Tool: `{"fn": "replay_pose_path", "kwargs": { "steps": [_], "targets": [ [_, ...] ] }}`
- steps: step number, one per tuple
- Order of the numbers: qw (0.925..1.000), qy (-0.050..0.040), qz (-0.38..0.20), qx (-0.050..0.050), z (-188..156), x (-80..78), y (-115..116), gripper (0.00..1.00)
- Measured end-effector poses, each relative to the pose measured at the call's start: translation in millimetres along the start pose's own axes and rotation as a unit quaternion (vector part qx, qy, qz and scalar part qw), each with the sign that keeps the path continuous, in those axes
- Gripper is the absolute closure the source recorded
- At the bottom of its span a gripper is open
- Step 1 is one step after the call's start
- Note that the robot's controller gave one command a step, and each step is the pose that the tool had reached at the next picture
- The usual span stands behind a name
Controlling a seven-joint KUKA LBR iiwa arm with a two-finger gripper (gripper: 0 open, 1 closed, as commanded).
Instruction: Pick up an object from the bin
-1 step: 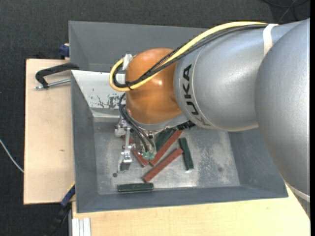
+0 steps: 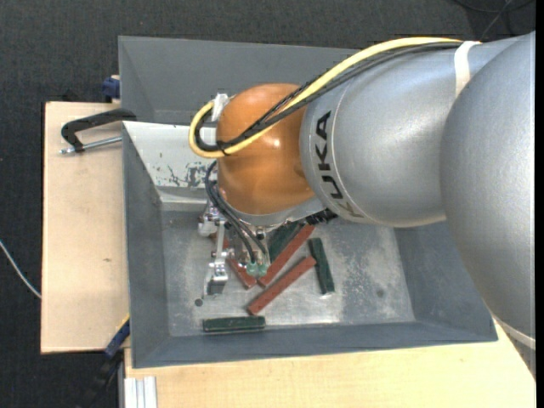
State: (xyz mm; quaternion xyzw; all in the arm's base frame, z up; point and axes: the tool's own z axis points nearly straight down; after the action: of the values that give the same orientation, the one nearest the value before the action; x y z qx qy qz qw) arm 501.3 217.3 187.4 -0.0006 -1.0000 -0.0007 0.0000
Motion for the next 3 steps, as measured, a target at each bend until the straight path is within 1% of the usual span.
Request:
{"fn": "replay_pose_path", "kwargs": {
  "steps": [1, 2, 3],
  "targets": [
    [0.9999, -0.003, -0.015, -0.001, 55.7, -12.0, -30.7, 0.0],
    [0.9998, 0.0015, -0.019, 0.0, 75.5, -2.2, -88.0, 0.0],
    [0.9996, -0.0017, -0.03, 0.002, 90.6, -17.2, -115.7, 0.0]
  ]
}}
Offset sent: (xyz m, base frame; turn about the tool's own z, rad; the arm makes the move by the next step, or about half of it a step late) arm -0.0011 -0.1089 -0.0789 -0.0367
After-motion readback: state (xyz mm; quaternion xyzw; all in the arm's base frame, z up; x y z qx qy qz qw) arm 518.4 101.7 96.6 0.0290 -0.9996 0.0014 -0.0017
